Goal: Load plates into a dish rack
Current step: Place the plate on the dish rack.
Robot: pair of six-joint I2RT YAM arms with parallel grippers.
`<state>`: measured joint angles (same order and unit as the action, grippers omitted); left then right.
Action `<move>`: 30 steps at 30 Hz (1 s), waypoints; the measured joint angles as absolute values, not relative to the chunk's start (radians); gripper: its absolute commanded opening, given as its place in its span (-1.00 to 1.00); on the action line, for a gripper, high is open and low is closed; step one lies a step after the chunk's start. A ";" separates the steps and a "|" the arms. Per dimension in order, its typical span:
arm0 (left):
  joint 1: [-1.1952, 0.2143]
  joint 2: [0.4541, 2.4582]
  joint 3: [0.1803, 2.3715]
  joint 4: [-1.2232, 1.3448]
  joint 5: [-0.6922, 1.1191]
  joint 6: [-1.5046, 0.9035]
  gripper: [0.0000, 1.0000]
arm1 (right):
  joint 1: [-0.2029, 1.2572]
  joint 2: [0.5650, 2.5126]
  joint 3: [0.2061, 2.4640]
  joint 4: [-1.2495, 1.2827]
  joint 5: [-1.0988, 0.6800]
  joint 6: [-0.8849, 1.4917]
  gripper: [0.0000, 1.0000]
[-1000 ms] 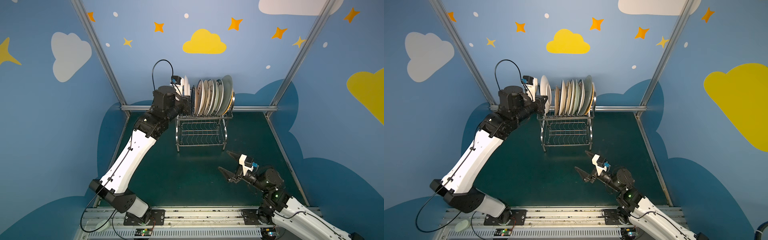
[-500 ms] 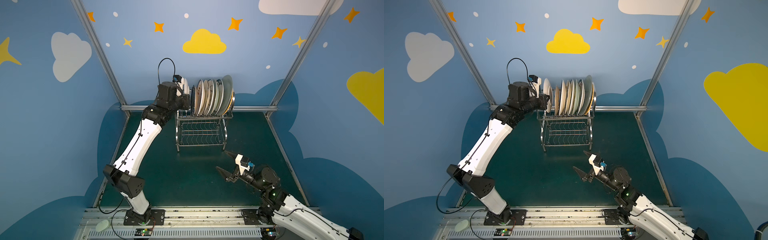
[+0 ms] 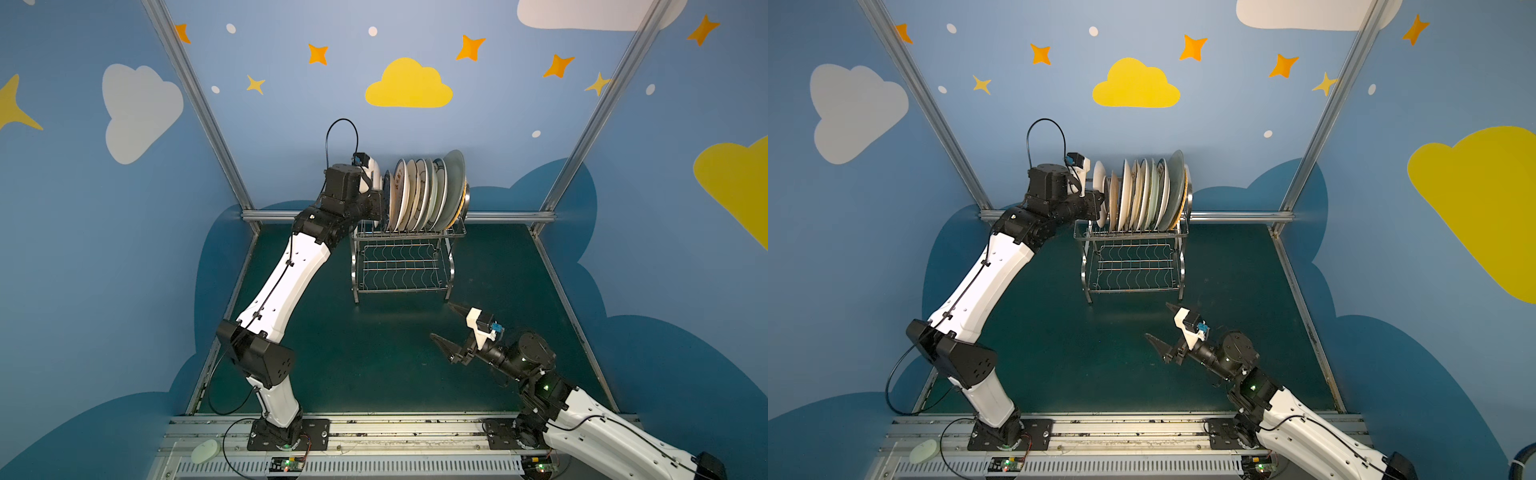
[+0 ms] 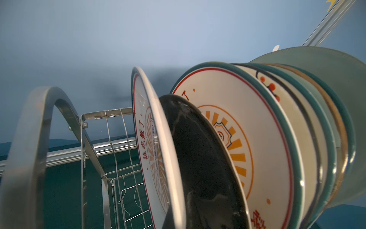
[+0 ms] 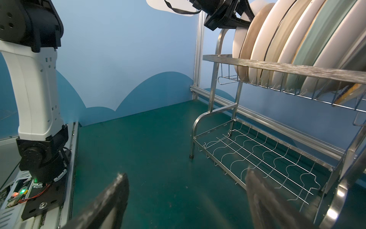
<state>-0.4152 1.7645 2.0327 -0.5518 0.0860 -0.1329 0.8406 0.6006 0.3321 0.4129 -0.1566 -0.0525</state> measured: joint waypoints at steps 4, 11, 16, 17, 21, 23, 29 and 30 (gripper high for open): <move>-0.417 1.774 2.040 -0.551 0.080 -0.123 -0.93 | 0.842 0.607 0.335 0.403 -0.155 -0.052 0.80; -0.417 1.803 2.080 -0.558 0.067 -0.095 -0.93 | 0.842 0.607 0.337 0.398 -0.152 -0.052 0.80; -0.417 1.826 2.107 -0.559 0.057 -0.074 -0.90 | 0.842 0.609 0.339 0.395 -0.150 -0.052 0.80; -0.417 1.830 2.112 -0.559 0.056 -0.069 -0.89 | 0.842 0.609 0.339 0.395 -0.150 -0.052 0.80; -0.417 1.848 2.131 -0.557 0.051 -0.060 -0.88 | 0.842 0.609 0.339 0.390 -0.148 -0.051 0.80; -0.417 1.850 2.131 -0.553 0.051 -0.059 -0.88 | 0.842 0.609 0.341 0.383 -0.146 -0.051 0.80; -0.417 1.850 2.131 -0.553 0.054 -0.065 -0.93 | 0.842 0.611 0.371 0.342 -0.139 -0.049 0.80; -0.418 1.850 2.131 -0.553 0.056 -0.067 -0.93 | 0.842 0.612 0.375 0.338 -0.138 -0.049 0.80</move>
